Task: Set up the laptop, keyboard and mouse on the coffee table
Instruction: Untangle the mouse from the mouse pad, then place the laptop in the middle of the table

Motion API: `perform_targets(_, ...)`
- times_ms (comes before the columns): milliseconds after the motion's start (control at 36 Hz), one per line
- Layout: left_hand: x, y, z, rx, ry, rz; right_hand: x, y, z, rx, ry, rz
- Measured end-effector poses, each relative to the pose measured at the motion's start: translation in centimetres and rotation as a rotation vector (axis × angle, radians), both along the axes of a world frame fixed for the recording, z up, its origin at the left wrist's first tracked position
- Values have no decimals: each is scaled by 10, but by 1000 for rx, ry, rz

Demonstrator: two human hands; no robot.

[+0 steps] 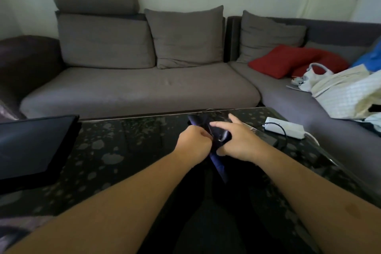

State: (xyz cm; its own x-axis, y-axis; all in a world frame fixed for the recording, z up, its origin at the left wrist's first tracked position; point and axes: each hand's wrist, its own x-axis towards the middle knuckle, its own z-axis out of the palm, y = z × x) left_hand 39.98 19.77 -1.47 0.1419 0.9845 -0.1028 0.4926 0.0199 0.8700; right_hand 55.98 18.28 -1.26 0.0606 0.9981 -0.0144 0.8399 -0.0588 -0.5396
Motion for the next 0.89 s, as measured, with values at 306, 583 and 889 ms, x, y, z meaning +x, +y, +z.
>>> perform_targets(306,-179,-35,-5,13,103,164,-69,-21,18,299,62,-430)
perform_targets(583,-374,-50,7,162,295,349,-279,-22,-1,104,-65,84)
perform_targets(889,-586,-19,-17,-144,667,791,-455,44,-22,-269,428,29)
